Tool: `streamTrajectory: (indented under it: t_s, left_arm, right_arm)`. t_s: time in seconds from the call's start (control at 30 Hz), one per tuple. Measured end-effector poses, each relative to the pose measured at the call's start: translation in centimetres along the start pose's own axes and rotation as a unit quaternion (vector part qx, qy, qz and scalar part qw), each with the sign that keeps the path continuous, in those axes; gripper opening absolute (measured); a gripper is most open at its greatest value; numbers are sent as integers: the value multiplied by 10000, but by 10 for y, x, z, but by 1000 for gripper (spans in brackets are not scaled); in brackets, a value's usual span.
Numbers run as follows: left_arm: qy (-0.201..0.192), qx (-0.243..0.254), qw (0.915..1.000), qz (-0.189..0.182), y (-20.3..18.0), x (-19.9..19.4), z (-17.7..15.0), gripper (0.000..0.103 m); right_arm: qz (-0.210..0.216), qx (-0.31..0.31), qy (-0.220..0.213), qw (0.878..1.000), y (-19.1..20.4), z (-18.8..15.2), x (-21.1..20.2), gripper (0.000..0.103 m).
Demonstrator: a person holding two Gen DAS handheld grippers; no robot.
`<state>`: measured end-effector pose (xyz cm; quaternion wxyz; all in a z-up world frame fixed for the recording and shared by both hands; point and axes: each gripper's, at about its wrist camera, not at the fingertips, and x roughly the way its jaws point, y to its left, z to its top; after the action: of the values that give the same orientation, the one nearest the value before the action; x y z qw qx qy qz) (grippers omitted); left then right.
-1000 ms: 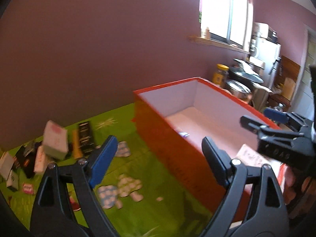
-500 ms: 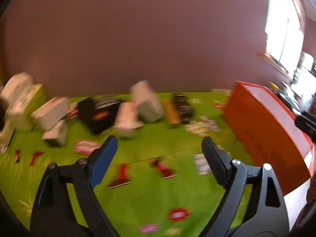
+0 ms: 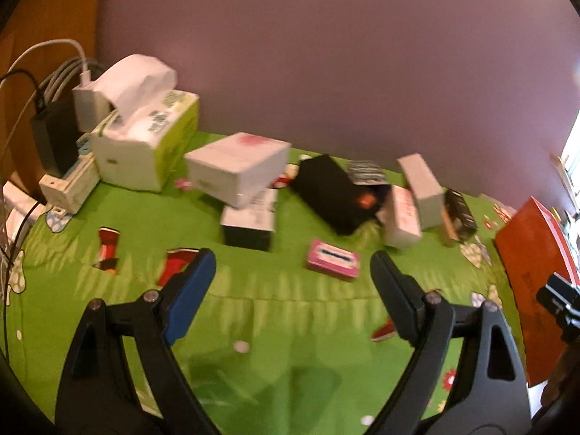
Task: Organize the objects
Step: 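Move both grippers back over the cluttered table, then grasp the white box with pink print using the left gripper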
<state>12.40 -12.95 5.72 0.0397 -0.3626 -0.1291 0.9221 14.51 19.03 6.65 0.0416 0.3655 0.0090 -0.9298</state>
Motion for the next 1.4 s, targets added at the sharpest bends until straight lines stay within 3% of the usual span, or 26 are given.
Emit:
streamTrajectory:
  t_s: [0.2,0.5,0.8,0.9,1.07,1.17,1.4]
  left_arm:
    - [269,-82,9994,209,21,21,8,89]
    - [162,-293,9991,261,41,45,34,91]
    - [276,1019,9942,217,34,63,73,96]
    - [426,1186,9917,233,36,81,79,96]
    - [760,1082,9912,4,42,107,80,95]
    - [801,1036,9911,-231,42,111,75,78]
    - [608,1039,9919,-410,34,105,72,76]
  right_arm:
    - [248,-62,222,9994,14,7,28,82]
    - [543,201,354,9977,24,31,66,82]
    - [736,420,334,9958,34,57,88,83]
    - [763,390,319,9958,40,64,94,83]
    - [596,326,335,9971,48,78,109,84]
    - [386,167,334,9986,56,86,123,84]
    - [-287,-381,295,9984,85,97,148,84]
